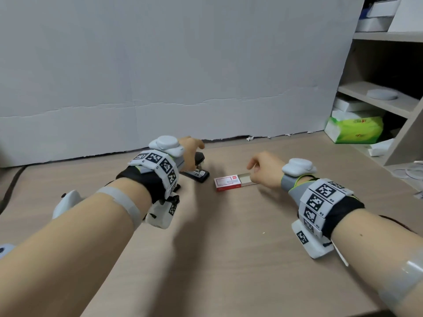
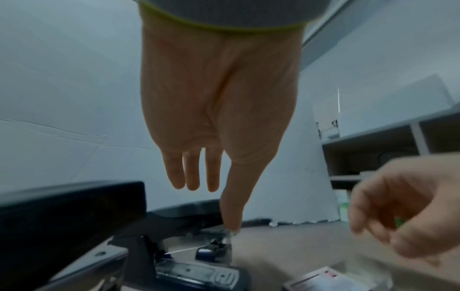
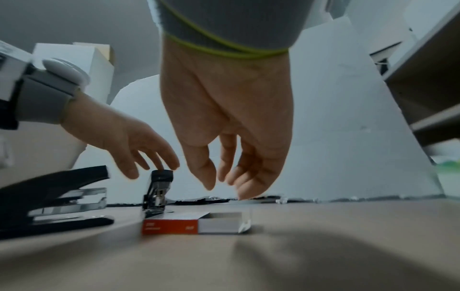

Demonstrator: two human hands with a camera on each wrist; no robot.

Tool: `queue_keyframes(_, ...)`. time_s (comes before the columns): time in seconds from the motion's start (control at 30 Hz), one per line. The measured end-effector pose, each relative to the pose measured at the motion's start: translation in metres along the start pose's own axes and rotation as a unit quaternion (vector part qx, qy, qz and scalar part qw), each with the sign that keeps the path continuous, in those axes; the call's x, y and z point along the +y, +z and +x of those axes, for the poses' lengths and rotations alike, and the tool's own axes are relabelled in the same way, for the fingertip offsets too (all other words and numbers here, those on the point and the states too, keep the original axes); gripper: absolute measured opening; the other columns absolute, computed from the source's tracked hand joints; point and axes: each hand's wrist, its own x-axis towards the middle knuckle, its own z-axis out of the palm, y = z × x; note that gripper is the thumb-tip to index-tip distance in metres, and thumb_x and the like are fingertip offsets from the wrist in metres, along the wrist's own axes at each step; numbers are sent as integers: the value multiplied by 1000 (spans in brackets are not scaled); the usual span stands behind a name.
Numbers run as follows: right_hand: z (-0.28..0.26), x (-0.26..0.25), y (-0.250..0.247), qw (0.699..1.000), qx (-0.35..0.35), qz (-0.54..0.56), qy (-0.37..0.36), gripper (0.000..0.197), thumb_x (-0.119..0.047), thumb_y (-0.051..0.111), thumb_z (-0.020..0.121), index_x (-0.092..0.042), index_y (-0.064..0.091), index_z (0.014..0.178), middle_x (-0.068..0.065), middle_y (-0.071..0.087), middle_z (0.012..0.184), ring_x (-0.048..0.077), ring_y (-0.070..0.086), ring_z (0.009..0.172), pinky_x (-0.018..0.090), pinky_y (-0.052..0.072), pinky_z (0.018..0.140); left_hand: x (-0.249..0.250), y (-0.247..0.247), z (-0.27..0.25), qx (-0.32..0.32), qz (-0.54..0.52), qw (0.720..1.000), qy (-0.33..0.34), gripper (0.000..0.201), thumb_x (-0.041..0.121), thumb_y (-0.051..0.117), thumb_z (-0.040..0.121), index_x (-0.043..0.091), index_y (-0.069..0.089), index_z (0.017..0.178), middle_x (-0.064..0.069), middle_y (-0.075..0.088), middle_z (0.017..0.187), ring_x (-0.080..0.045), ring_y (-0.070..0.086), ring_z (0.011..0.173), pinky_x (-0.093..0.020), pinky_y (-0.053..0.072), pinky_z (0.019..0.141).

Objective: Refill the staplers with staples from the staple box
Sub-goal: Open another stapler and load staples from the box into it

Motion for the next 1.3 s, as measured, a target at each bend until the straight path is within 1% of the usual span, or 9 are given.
queue_keyframes(0.1,21,1,-1,995,-31,-96,-12,61,-29,71,69,-32,57,128,3,54,122,28,54,111,35,47,94,-2,5,14,-63,39,997,1,68,17,72,74,23,47,137,-4,60,127,-29,61,110,-39,51,94)
queue_keyframes(0.2,33,-3,3,983,-114,-138,-35,67,-32,78,70,-28,54,132,-1,54,119,21,52,100,29,43,82,-9,7,27,-57,43,997,6,53,14,68,76,23,55,126,-3,65,118,-28,63,104,-36,52,89)
queue_keyframes(0.33,40,-6,13,979,-148,-140,-29,43,-23,77,72,-17,66,114,3,70,110,22,59,83,24,44,64,-14,6,32,-52,34,998,7,45,1,61,80,16,59,122,-9,66,115,-31,62,104,-32,47,76)
queue_keyframes(0.63,40,7,-2,980,-95,-159,75,27,-38,66,60,-12,65,69,1,73,64,21,72,69,26,51,63,-13,-8,28,6,-27,998,55,40,13,76,72,23,64,109,-2,67,99,-26,59,89,-29,41,74)
queue_keyframes(0.73,34,14,-8,979,-83,-158,99,29,-39,64,59,-13,64,71,2,73,67,21,71,68,27,55,66,2,-15,22,4,-50,995,90,33,19,79,72,25,59,98,0,65,94,-28,60,89,-32,45,76)
queue_keyframes(0.93,19,35,-13,981,-88,-138,103,49,-54,66,48,-17,70,79,2,75,76,24,72,76,35,59,75,35,-13,10,-25,-105,982,158,44,20,80,74,11,63,114,-6,69,107,-29,64,97,-36,49,86)
queue_keyframes(1.1,-3,22,-24,997,-71,-35,10,41,-23,67,80,-16,63,120,2,67,113,21,63,92,25,47,75,44,-5,9,-24,-95,980,171,43,28,79,75,13,62,112,-4,68,107,-28,64,96,-41,51,89)
queue_keyframes(1.2,-14,10,-15,994,-103,-21,-42,38,-22,72,74,-17,64,111,1,70,103,22,65,86,29,53,73,44,-3,7,-22,-100,980,173,40,29,78,76,13,61,108,-3,68,106,-29,63,96,-43,51,89)
queue_keyframes(1.3,-16,7,4,990,-113,-77,-46,35,-33,78,60,-16,62,86,2,66,77,26,62,71,29,46,56,41,-1,3,-31,-118,978,170,39,28,77,78,16,61,111,0,67,108,-27,64,98,-43,51,91)
